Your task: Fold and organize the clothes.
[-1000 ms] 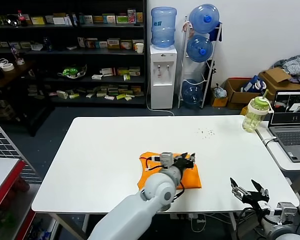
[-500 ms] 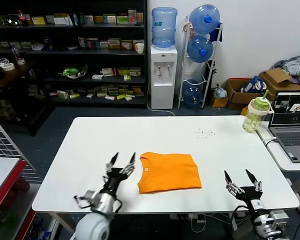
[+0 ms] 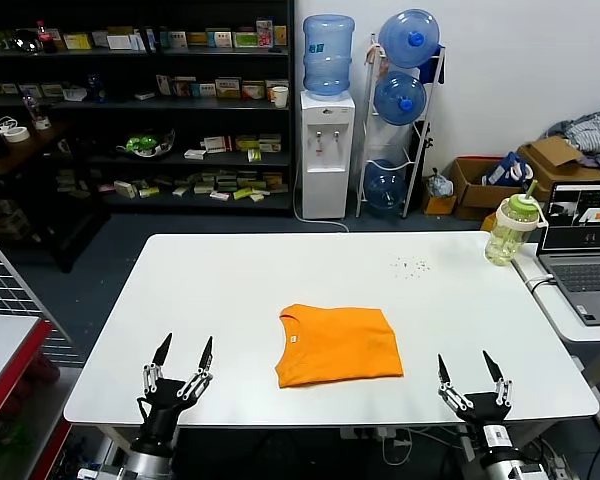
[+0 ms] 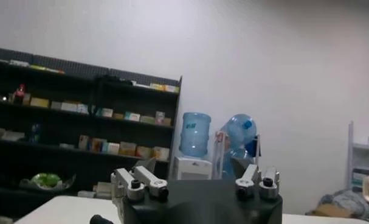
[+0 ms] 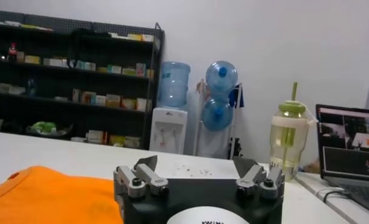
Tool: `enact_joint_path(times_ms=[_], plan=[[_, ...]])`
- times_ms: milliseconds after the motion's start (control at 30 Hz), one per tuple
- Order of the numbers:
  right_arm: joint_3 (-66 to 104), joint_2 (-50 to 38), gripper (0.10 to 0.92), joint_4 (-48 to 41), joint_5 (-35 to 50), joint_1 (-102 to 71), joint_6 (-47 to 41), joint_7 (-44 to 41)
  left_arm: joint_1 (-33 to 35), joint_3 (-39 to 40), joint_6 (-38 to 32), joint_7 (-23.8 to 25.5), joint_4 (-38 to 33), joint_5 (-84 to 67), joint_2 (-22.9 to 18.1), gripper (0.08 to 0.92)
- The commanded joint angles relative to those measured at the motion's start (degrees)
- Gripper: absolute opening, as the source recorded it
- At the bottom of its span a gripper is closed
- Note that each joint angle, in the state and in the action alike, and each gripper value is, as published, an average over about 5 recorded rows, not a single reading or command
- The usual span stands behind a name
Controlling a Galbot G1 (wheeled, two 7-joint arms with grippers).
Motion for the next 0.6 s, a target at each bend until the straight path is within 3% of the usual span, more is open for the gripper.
enact_joint_path(times_ms=[33, 600], plan=[[1.95, 6.52, 0.823, -2.19, -5.56, -0.66, 8.70, -2.26, 5.80, -5.11, -5.60, 4.44, -1.17, 3.98, -3.61, 0.823], [1.97, 6.88, 0.823, -0.84, -5.49, -0.77, 7.83, -2.23, 5.62, -4.03, -5.59, 3.31, -1.05, 4.98, -5.47, 0.823]])
